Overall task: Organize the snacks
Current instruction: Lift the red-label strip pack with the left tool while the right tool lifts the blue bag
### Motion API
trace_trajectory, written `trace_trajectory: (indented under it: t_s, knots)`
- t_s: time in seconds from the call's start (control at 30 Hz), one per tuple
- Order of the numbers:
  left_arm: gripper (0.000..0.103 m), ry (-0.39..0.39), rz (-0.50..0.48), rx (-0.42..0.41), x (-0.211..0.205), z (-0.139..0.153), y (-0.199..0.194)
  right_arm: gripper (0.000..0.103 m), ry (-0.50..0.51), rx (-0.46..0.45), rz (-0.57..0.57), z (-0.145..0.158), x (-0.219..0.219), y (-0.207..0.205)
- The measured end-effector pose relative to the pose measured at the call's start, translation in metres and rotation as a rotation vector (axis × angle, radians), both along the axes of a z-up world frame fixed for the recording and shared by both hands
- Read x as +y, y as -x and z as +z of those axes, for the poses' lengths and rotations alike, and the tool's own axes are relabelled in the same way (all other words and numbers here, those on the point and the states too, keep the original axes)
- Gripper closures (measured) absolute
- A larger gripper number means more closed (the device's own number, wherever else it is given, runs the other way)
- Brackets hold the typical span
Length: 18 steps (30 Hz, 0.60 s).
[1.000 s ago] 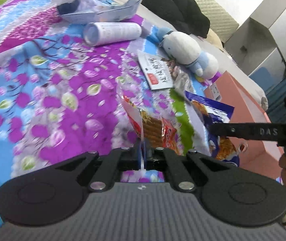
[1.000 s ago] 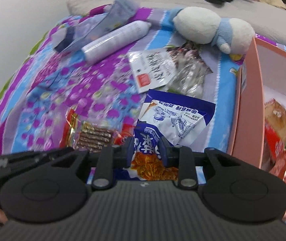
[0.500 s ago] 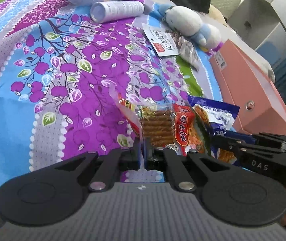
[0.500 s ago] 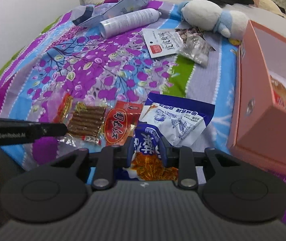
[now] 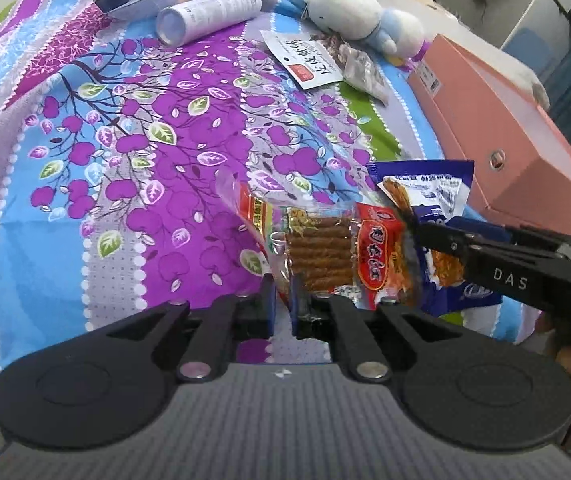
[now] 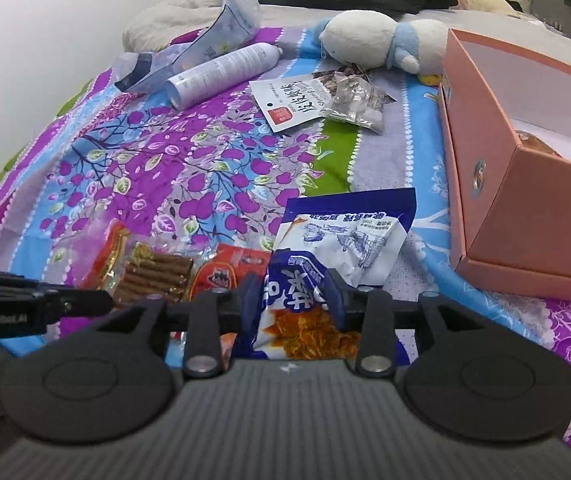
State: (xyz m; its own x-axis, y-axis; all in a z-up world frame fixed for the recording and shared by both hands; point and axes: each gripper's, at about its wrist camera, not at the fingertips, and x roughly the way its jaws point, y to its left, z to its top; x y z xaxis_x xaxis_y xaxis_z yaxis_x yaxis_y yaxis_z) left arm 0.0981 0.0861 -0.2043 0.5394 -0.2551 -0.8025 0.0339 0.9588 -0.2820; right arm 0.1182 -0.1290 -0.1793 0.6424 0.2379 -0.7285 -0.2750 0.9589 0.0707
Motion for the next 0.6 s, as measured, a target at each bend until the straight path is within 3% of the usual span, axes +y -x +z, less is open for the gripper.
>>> trace_trajectory:
  t_s: [0.03,0.1,0.17,0.2,0.27,0.3,0.47,0.6]
  knots:
    - [0.084,-0.009,-0.003,0.004,0.000,0.000,0.001,0.057,0.005,0.001,-0.003,-0.001,0.000,0.000]
    - [0.062,-0.035,-0.014,0.003,0.001,0.002,0.003,0.045,-0.001,0.004,-0.004,-0.002,0.000,0.000]
    - [0.047,-0.062,-0.022,-0.011,0.002,0.006,0.006,0.042,-0.014,0.006,-0.002,-0.003,-0.001,0.001]
    - [0.040,-0.076,-0.024,-0.017,0.002,0.007,0.008,0.035,-0.015,0.003,-0.003,-0.003,-0.001,0.001]
    - [0.032,-0.098,-0.034,-0.021,0.003,0.010,0.008,0.021,-0.023,-0.005,-0.006,-0.002,-0.001,0.001]
    - [0.027,-0.105,-0.042,-0.025,0.004,0.012,0.008,0.020,-0.031,-0.008,-0.006,-0.001,-0.001,0.002]
    - [0.015,-0.170,-0.117,-0.069,0.000,0.023,0.008,0.020,-0.047,-0.025,-0.011,0.005,-0.003,0.004]
    - [0.011,-0.227,-0.213,-0.119,-0.007,0.034,0.008,0.020,-0.046,-0.077,-0.021,0.014,-0.007,0.008]
